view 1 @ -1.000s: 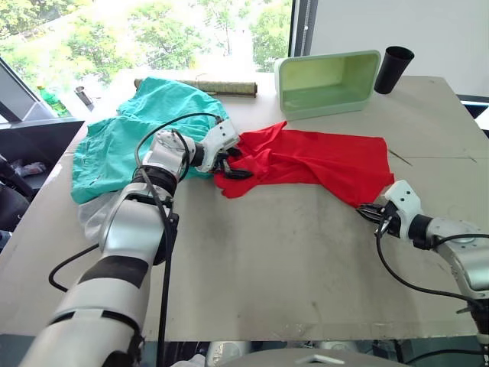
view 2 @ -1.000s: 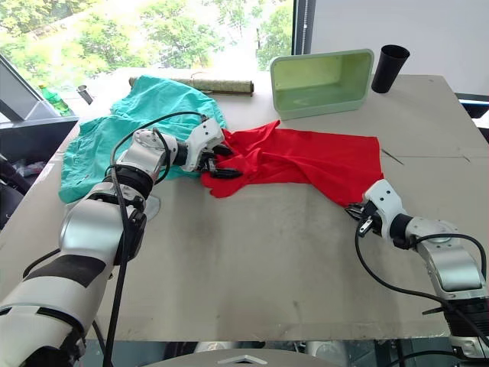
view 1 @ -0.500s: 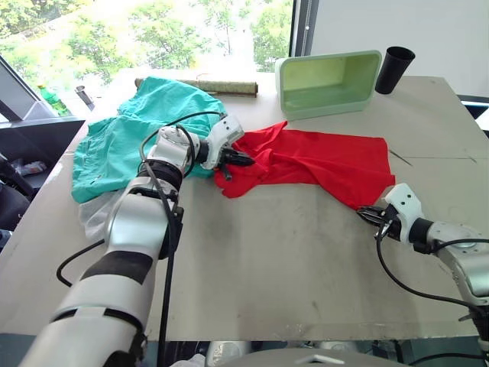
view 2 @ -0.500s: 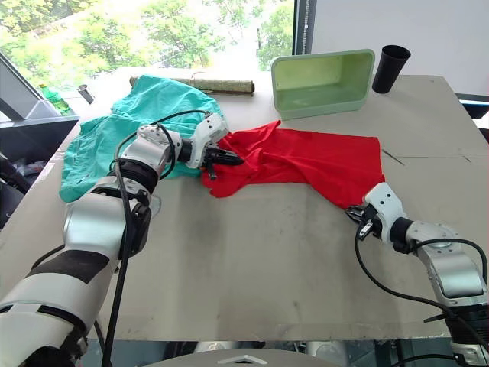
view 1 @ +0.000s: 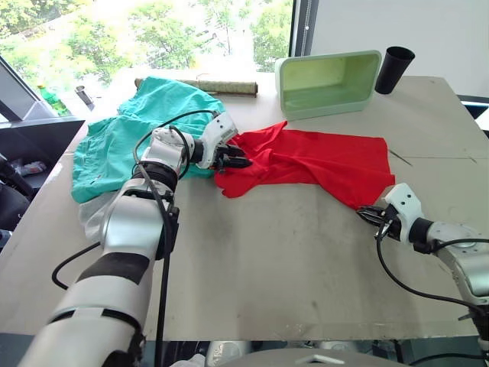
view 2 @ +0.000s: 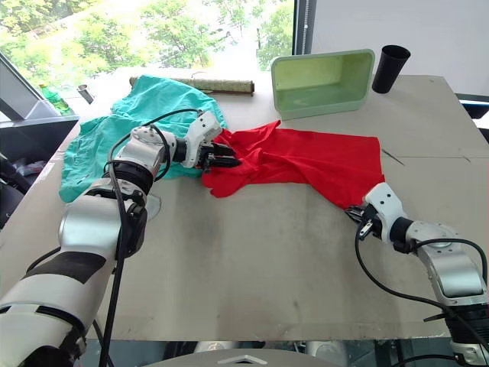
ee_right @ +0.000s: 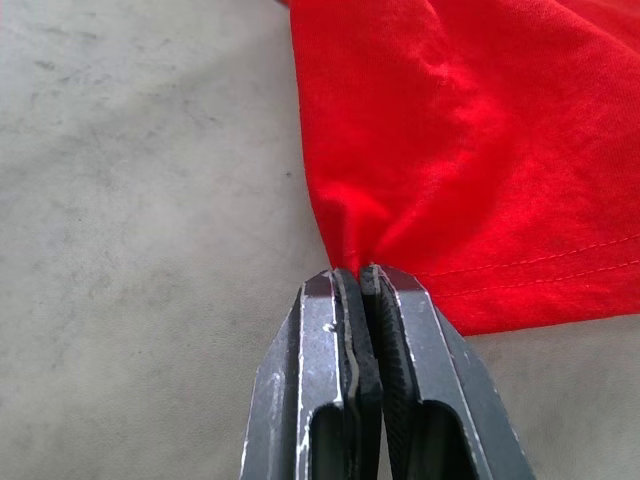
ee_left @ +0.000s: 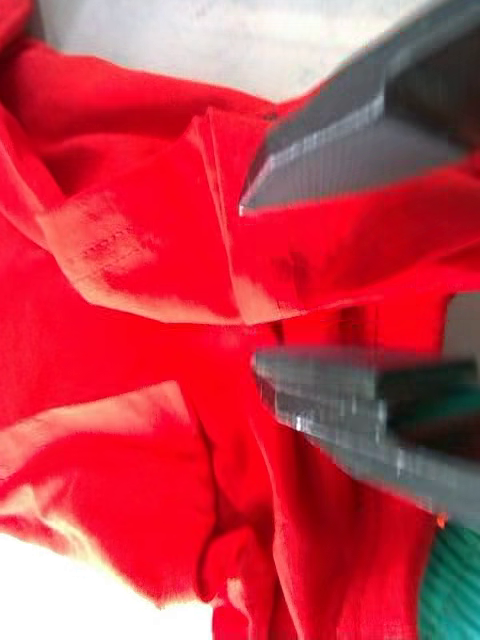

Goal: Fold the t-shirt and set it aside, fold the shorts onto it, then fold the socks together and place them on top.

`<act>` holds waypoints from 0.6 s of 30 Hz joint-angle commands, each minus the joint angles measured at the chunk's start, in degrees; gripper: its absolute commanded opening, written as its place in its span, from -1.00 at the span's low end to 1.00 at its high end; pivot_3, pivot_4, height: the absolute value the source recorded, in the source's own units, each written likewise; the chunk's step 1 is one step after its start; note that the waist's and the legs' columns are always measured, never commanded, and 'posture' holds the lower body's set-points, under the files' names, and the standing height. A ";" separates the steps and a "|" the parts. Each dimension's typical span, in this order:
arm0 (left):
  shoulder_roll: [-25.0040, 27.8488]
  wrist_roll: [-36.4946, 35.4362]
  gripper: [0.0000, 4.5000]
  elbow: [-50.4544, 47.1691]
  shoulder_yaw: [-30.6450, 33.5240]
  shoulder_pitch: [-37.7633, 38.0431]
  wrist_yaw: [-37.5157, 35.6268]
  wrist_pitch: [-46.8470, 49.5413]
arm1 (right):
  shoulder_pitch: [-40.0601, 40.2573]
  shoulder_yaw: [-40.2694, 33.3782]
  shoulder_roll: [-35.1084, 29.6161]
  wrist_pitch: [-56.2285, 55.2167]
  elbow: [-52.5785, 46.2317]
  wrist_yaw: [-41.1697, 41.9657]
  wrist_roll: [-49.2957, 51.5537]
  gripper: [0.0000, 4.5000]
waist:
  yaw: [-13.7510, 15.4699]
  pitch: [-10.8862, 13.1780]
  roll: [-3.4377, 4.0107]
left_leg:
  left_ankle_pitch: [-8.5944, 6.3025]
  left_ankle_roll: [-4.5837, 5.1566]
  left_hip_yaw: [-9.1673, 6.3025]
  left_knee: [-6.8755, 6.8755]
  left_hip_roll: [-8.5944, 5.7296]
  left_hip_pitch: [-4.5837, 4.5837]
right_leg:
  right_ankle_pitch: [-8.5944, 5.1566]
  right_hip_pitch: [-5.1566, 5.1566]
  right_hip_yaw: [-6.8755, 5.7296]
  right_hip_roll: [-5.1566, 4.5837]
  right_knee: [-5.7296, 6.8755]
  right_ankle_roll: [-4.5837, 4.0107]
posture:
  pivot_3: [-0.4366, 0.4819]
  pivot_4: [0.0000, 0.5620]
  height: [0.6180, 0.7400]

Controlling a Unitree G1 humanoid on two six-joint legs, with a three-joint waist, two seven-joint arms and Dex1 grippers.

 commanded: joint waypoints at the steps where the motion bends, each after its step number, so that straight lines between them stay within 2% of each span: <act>1: 0.06 1.29 -0.04 -0.56 -0.70 0.02 1.67 -1.87 | 0.29 0.74 0.35 -0.06 -0.42 0.00 -0.19 -1.00 | -0.01 0.00 -0.01 | 0.00 0.00 0.00 0.00 0.00 0.00 | 0.00 0.00 0.00 0.00 0.00 0.00 | -0.05 -0.47 1.00; 6: -0.81 1.92 -0.04 -0.22 -1.13 0.20 2.48 -1.88 | 0.62 0.61 0.40 0.04 -0.73 -0.16 -0.16 -1.00 | -0.02 -0.01 -0.02 | 0.00 0.00 0.00 0.01 0.00 0.00 | 0.00 0.00 0.00 0.00 0.01 0.00 | -0.05 -0.47 1.00; 13: -0.97 2.44 -0.04 -0.03 -1.85 0.67 -0.64 -1.11 | 1.20 0.17 0.24 0.18 -1.14 -0.39 0.00 -1.00 | -0.05 -0.01 -0.02 | 0.00 0.00 0.00 0.01 0.00 0.00 | 0.00 0.00 0.00 0.00 0.01 0.00 | -0.05 -0.47 1.00; 16: -0.82 2.80 -0.39 -0.09 -2.27 0.91 -2.60 -0.74 | 1.32 0.14 0.20 0.20 -1.25 -0.56 0.07 -1.00 | -0.02 -0.01 -0.02 | 0.00 0.00 0.00 0.02 0.00 0.00 | 0.00 0.00 0.00 0.00 0.01 0.00 | -0.05 -0.47 1.00; 18: -0.75 3.06 -0.79 -0.15 -2.41 1.05 -3.15 -0.61 | 1.37 0.16 0.17 0.19 -1.32 -0.61 0.11 -1.00 | -0.02 -0.01 -0.02 | 0.00 0.00 0.00 0.03 0.00 0.00 | 0.00 0.00 0.00 0.01 0.01 0.00 | -0.05 -0.47 1.00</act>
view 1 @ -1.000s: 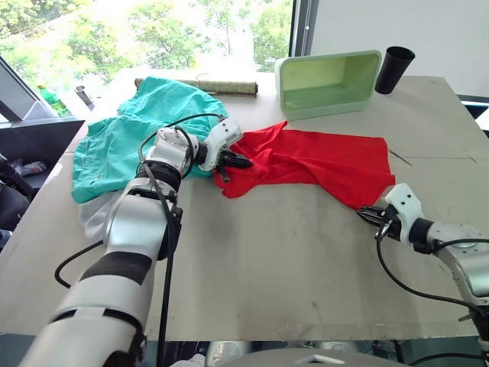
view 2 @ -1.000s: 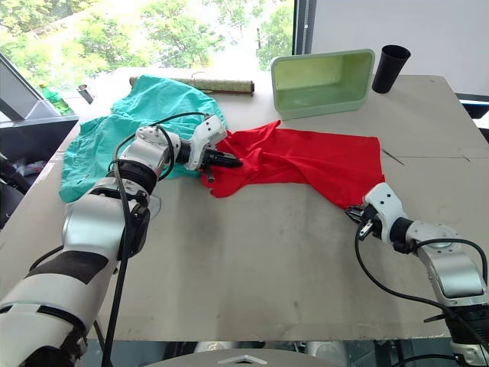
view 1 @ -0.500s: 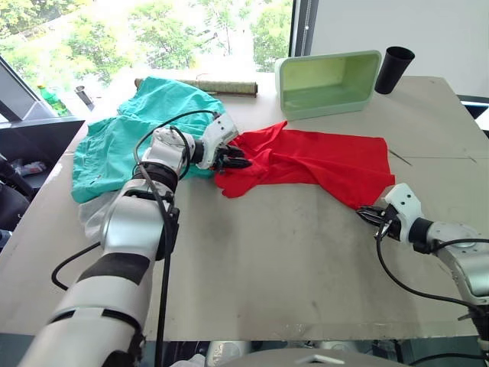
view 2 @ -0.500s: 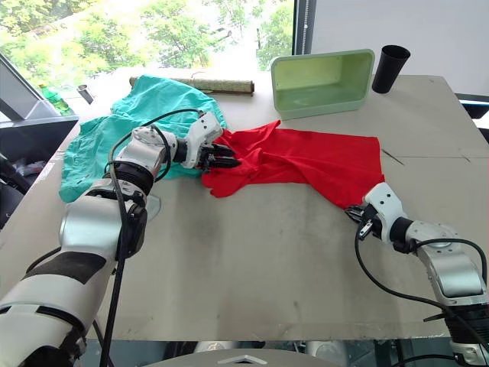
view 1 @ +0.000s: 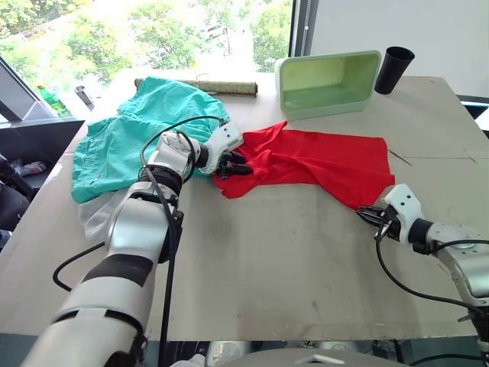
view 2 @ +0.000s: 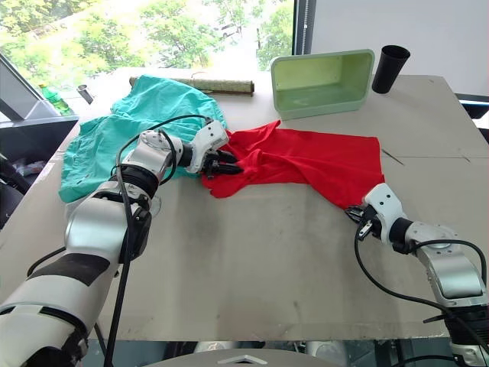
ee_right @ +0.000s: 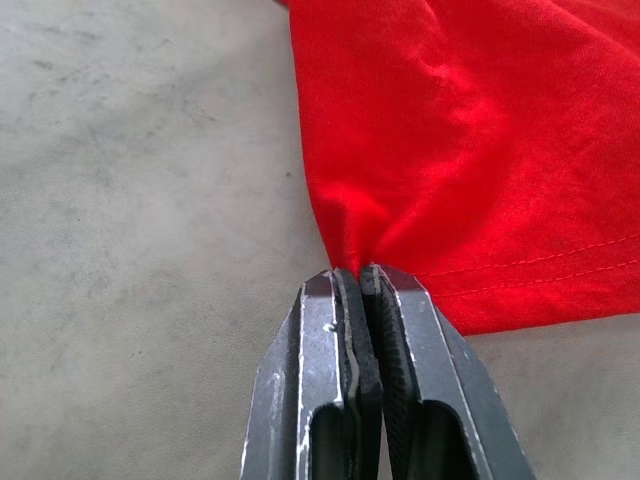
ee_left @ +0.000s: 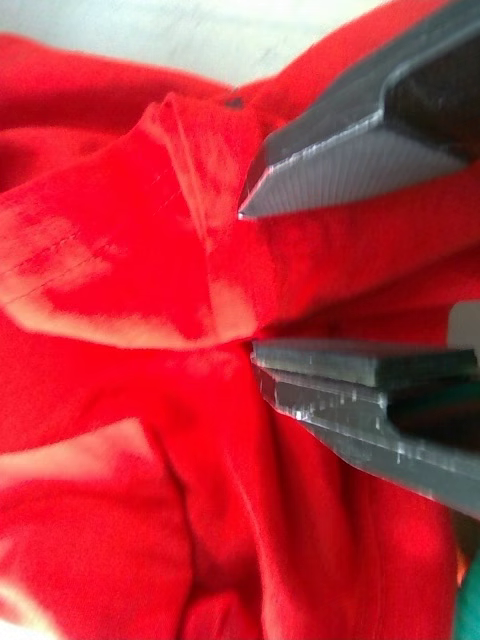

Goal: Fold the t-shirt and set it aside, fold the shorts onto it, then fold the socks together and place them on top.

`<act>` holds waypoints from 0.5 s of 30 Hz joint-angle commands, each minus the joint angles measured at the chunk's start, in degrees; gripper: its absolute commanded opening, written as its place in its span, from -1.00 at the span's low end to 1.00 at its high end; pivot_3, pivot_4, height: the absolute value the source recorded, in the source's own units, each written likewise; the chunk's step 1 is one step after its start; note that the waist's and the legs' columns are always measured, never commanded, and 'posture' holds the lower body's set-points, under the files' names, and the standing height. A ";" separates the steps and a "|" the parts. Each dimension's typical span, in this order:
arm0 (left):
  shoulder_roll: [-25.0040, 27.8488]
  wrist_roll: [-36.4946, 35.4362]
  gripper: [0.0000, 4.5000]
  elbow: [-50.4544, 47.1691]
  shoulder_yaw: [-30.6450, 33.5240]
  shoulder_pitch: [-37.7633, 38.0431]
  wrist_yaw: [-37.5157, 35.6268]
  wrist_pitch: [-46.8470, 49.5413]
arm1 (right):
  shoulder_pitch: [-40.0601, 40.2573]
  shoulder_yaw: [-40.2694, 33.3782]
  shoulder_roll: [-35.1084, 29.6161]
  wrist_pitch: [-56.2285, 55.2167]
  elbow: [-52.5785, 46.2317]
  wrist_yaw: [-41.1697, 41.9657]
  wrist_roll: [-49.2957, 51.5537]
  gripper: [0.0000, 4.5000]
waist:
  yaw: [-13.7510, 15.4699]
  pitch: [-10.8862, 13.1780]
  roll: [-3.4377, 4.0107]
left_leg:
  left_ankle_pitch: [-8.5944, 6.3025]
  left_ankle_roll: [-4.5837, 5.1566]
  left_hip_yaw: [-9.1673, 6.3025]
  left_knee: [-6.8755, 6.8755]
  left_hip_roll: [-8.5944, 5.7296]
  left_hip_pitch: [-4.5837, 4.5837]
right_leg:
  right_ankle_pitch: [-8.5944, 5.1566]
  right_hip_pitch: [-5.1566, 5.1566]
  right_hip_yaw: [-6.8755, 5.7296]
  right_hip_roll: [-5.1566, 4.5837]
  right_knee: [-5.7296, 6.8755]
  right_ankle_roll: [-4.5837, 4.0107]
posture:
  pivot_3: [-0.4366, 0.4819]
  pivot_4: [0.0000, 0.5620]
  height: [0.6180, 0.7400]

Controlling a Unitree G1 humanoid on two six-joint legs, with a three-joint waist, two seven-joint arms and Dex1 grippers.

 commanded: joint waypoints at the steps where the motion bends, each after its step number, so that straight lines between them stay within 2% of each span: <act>1: 0.43 0.56 -0.97 -0.20 -0.47 0.05 -1.17 0.03 | 0.75 0.20 -0.05 0.55 -0.93 0.09 0.07 -1.00 | 0.00 0.00 0.00 | 0.00 0.00 0.00 0.00 0.00 0.00 | 0.00 0.00 0.00 0.00 0.00 0.00 | -0.05 -0.47 1.00; 9: 0.92 -1.11 -0.97 -0.42 1.95 -0.31 0.07 -0.03 | 0.24 0.27 -0.33 0.10 -0.73 0.25 -0.01 -1.00 | 0.00 0.00 0.00 | 0.00 0.00 0.00 0.00 0.00 0.00 | 0.00 0.00 0.00 0.00 0.00 0.00 | -0.05 -0.47 1.00; 15: 3.39 -4.77 -0.97 -1.18 5.53 -1.87 -5.02 1.11 | -2.92 -2.36 -1.73 0.92 -1.49 0.30 1.08 -1.00 | -0.13 0.01 0.00 | 0.00 0.00 0.00 0.01 0.00 0.00 | 0.00 0.00 0.00 0.00 0.02 -0.01 | -0.05 -0.47 1.00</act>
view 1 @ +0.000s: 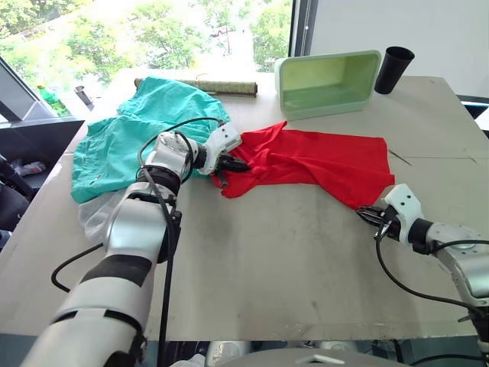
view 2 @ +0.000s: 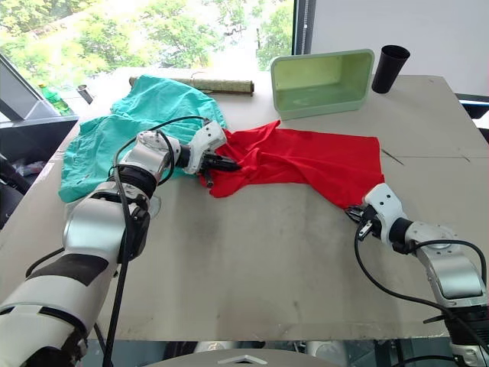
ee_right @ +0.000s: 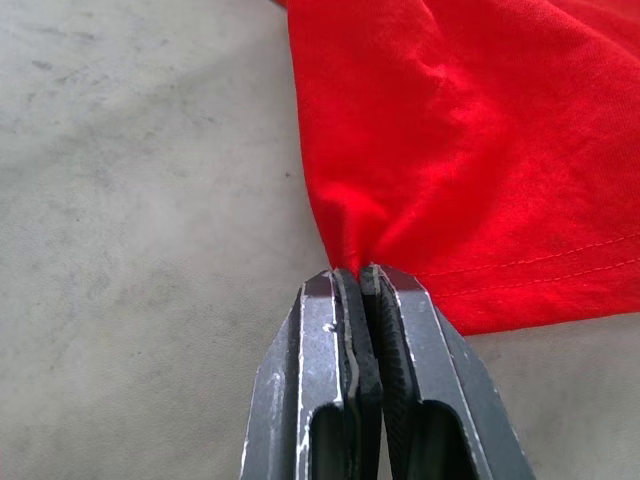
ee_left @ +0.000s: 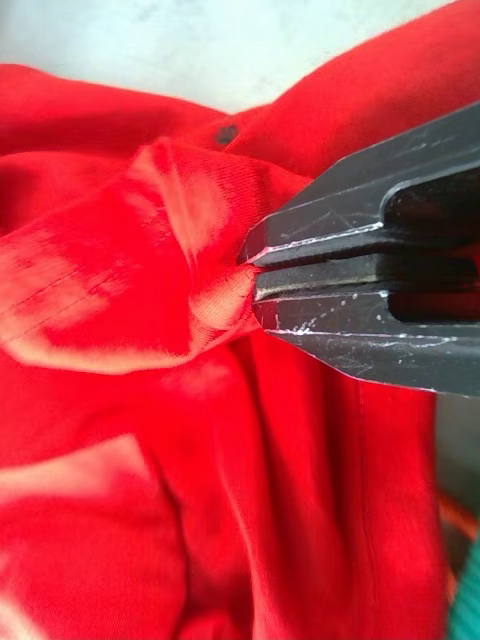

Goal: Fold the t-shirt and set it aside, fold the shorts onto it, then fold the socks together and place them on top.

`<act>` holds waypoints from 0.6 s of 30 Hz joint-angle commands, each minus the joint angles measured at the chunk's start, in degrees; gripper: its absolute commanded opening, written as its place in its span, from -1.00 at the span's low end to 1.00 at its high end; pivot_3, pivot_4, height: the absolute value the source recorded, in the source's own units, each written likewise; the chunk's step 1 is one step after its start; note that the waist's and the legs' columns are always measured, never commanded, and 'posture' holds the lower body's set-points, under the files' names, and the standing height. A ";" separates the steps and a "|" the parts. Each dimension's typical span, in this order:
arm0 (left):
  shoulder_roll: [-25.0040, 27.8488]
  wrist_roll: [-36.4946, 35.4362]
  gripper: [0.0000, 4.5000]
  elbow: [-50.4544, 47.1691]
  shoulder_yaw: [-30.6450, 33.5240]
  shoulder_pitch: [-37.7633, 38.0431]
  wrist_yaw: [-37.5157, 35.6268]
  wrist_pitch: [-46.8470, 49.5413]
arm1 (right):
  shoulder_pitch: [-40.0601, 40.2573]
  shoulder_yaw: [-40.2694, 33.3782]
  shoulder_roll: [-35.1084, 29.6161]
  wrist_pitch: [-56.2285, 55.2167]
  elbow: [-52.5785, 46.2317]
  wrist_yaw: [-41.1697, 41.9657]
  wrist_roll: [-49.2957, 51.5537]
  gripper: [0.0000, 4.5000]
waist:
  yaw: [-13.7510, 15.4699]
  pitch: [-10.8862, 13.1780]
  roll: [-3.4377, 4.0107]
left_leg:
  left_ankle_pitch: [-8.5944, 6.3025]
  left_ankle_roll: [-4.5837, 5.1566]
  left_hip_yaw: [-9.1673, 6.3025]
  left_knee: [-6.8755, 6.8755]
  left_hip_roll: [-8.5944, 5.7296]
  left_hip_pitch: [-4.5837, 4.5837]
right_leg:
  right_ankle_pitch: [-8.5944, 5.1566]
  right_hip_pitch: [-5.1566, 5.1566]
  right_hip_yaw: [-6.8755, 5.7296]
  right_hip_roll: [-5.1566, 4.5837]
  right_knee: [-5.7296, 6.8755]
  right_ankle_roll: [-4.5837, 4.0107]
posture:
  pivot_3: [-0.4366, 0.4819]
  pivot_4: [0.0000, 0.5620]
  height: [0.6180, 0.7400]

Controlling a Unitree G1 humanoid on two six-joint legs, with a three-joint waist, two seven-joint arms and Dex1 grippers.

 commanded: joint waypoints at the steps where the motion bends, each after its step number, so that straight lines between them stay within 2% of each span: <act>1: 2.61 -3.88 -0.97 -1.33 3.62 -2.43 -4.25 1.26 | -3.51 -2.93 -1.90 0.68 -1.26 0.21 1.12 -1.00 | -0.13 0.00 0.00 | 0.00 0.00 0.01 0.00 0.00 -0.02 | 0.00 -0.03 0.00 0.00 0.00 0.00 | -0.05 -0.47 1.00; 11: 6.75 -13.86 -0.97 -4.48 12.25 -6.88 -15.30 6.72 | -10.48 -6.45 -5.18 2.50 0.09 1.52 3.83 -1.00 | -0.40 0.02 -0.01 | 0.00 0.00 0.02 0.05 -0.01 -0.06 | 0.00 -0.05 0.00 0.00 0.02 0.00 | -0.05 -0.47 1.00; 18: 7.43 -15.61 -0.97 -5.99 13.15 -6.50 -14.22 7.96 | -11.46 -8.56 -6.65 3.67 0.21 2.39 5.62 -1.00 | -0.80 0.01 -0.01 | 0.01 0.00 0.03 0.06 -0.01 -0.05 | 0.00 -0.04 0.01 0.01 0.04 0.00 | -0.05 -0.47 1.00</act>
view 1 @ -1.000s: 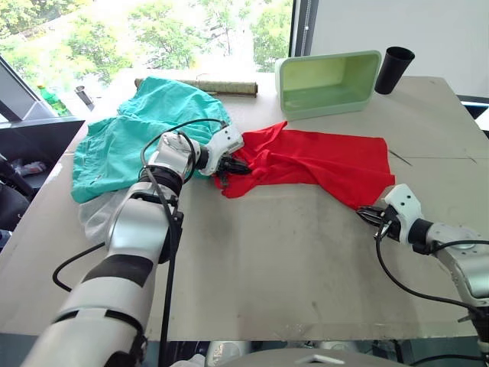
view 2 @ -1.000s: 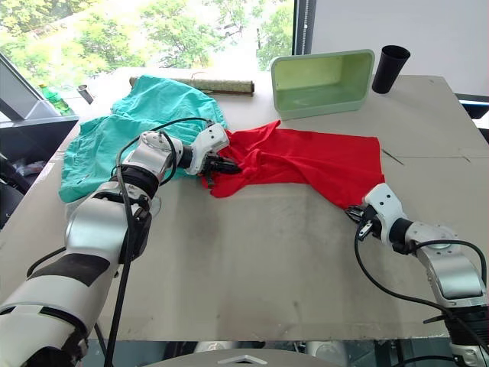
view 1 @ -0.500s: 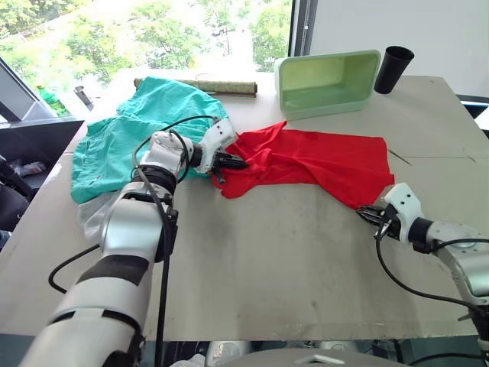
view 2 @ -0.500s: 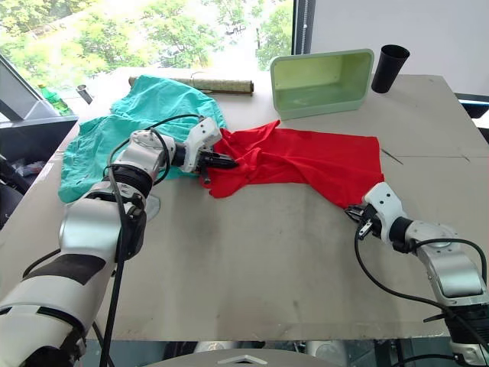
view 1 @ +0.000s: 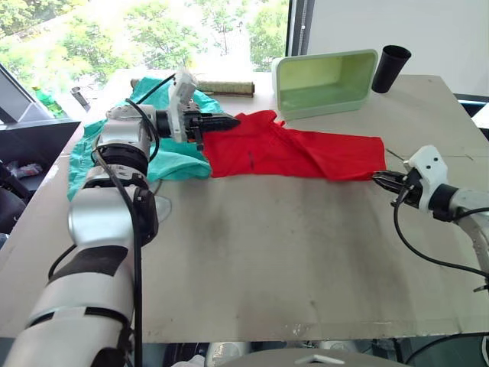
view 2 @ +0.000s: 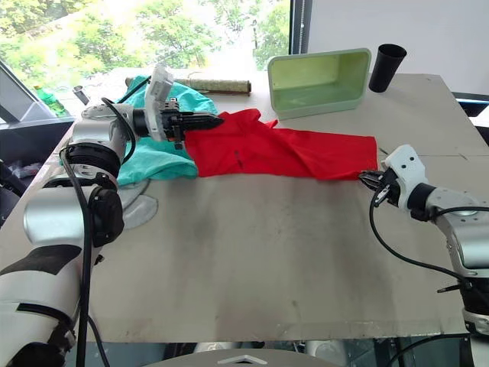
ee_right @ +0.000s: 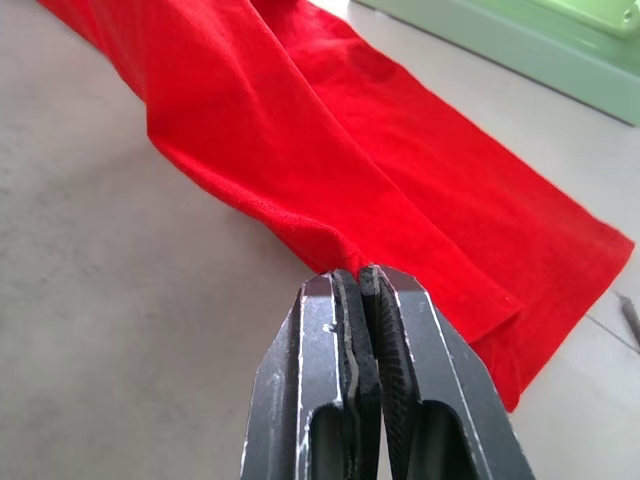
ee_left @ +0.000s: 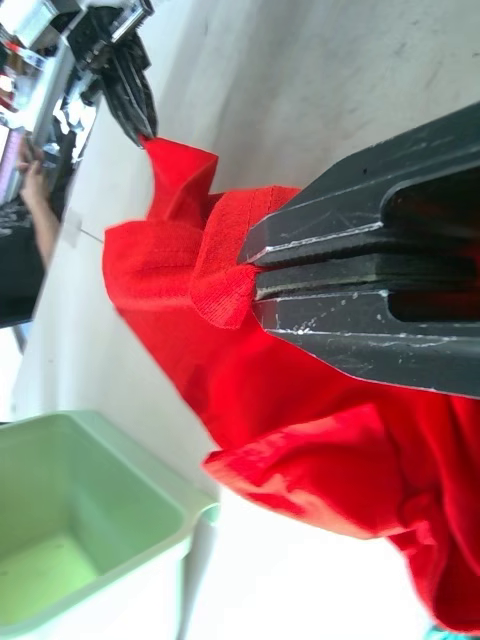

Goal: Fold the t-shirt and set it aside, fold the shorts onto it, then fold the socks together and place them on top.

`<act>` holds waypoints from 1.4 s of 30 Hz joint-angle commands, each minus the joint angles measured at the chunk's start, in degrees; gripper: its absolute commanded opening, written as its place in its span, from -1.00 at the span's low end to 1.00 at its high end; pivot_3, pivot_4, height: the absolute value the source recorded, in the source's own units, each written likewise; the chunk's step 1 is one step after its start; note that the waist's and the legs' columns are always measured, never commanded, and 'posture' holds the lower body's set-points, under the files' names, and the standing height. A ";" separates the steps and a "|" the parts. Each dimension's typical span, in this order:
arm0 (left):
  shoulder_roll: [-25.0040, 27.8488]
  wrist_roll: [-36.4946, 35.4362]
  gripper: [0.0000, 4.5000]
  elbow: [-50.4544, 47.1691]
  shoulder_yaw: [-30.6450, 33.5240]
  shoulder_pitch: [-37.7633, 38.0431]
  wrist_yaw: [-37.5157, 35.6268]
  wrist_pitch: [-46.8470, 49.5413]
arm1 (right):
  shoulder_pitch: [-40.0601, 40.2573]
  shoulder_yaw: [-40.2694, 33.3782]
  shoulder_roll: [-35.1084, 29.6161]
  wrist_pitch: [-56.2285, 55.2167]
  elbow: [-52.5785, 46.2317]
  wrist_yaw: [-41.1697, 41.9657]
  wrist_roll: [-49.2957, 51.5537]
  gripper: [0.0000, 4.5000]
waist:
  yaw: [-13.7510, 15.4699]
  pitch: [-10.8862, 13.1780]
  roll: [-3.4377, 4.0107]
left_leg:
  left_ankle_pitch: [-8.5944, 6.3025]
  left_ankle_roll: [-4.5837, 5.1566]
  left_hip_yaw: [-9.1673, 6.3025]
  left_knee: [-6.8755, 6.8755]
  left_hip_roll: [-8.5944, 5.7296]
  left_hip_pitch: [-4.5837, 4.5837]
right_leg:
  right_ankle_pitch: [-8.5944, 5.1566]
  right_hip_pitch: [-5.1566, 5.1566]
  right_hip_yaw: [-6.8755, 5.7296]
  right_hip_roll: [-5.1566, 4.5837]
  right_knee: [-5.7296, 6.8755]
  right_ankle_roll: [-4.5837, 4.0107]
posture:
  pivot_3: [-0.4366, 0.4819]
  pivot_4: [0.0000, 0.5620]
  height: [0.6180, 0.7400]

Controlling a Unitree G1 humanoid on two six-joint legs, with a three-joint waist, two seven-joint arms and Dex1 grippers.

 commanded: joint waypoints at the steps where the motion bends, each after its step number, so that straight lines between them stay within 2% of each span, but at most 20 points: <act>1: 0.98 -1.51 -0.97 -2.02 1.05 -0.97 0.86 0.89 | -0.88 -3.66 -2.05 0.42 -0.92 0.70 1.53 -1.00 | -0.03 0.00 0.00 | 0.00 0.00 0.00 0.00 0.00 0.00 | 0.00 0.00 0.00 0.00 0.00 0.00 | -0.05 -0.47 1.00; 4: 0.72 0.29 -0.97 -2.60 -0.99 1.02 2.37 -0.85 | 0.88 -4.38 -3.17 0.69 -1.60 1.19 1.89 -1.00 | -0.02 0.00 0.00 | 0.00 0.00 0.01 0.00 0.00 0.00 | 0.00 0.00 0.01 0.00 0.00 0.01 | -0.05 -0.47 1.00; 6: 0.66 0.79 -0.97 -4.51 -2.53 3.47 -0.26 -2.35 | 3.03 -5.09 -3.73 1.85 -3.51 1.85 2.86 -1.00 | -0.06 -0.01 0.01 | 0.00 0.00 0.01 -0.01 -0.01 0.02 | 0.00 0.02 0.01 0.00 -0.01 0.00 | -0.05 -0.47 1.00; 11: 0.54 -0.52 -0.97 -17.18 -5.14 13.98 -4.57 -5.61 | 9.30 -5.90 -3.85 3.16 -8.23 1.54 3.30 -1.00 | -0.29 -0.01 0.02 | 0.00 -0.01 0.01 -0.02 0.01 0.02 | 0.00 0.01 0.02 0.01 -0.01 -0.01 | -0.05 -0.47 1.00; 14: -0.47 -0.13 -0.97 -25.97 -5.45 22.70 0.73 -12.82 | 11.59 -5.73 -1.94 4.27 -10.61 0.09 4.23 -1.00 | -0.35 -0.02 0.03 | 0.00 -0.01 0.01 -0.04 0.01 0.07 | 0.01 0.06 0.06 -0.03 -0.01 -0.02 | -0.05 -0.47 1.00; 20: -2.49 2.04 -0.97 -29.80 -6.21 31.20 11.64 -25.68 | 12.39 -3.19 0.25 4.07 -11.72 -1.12 3.55 -1.00 | 0.23 -0.02 0.03 | -0.01 0.00 -0.05 0.03 0.02 0.08 | 0.02 0.11 0.02 -0.08 -0.01 -0.03 | -0.05 -0.47 1.00; 26: -2.88 4.30 -0.12 -31.64 -7.43 35.11 19.51 -39.39 | 12.00 -2.25 0.72 3.75 -11.51 -1.31 3.32 -1.00 | 0.29 -0.04 0.06 | -0.01 0.00 -0.05 -0.01 0.02 0.11 | 0.02 0.12 0.01 -0.11 -0.02 -0.04 | -0.05 -0.47 1.00; 31: -1.33 9.87 0.97 -28.61 -9.60 36.60 27.13 -54.85 | 12.47 -1.88 1.40 3.18 -11.46 -1.90 2.88 -1.00 | 0.48 -0.04 0.06 | -0.01 0.01 -0.04 -0.01 0.02 0.12 | 0.03 0.13 0.00 -0.11 -0.02 -0.03 | -0.05 -0.47 1.00; 36: -0.01 13.70 0.99 -25.41 -11.29 36.76 33.98 -63.24 | 13.12 -1.61 2.19 3.03 -11.96 -2.37 2.40 -1.00 | 0.73 -0.04 0.06 | -0.02 0.02 -0.04 -0.02 0.02 0.12 | 0.03 0.12 -0.02 -0.11 -0.03 -0.03 | -0.05 -0.47 1.00; 42: 0.58 11.98 0.99 -24.11 -13.35 37.74 34.21 -63.78 | 13.45 -1.60 2.08 2.79 -11.74 -2.39 2.31 -1.00 | 0.95 -0.04 0.06 | -0.03 0.04 -0.03 -0.01 0.02 0.12 | 0.03 0.12 -0.03 -0.10 -0.03 -0.02 | -0.05 -0.47 1.00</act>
